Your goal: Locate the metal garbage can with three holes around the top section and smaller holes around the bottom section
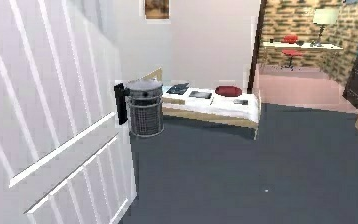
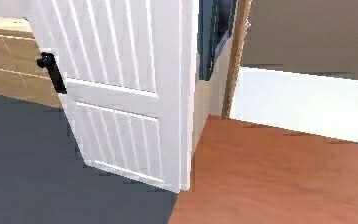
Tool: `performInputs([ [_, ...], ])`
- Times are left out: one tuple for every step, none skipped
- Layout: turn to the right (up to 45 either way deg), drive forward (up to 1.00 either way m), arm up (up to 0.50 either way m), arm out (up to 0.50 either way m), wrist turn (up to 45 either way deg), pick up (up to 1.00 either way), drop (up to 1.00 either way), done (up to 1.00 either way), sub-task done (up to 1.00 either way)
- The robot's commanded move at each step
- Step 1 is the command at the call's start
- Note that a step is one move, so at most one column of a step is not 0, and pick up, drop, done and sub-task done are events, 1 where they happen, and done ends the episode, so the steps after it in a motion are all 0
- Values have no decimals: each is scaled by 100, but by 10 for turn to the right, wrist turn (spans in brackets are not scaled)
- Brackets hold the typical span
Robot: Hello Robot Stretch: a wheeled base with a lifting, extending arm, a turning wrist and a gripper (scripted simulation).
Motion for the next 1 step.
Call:
performInputs([
  [120, 0, 0, 0, 0, 0, 0, 0, 0],
])
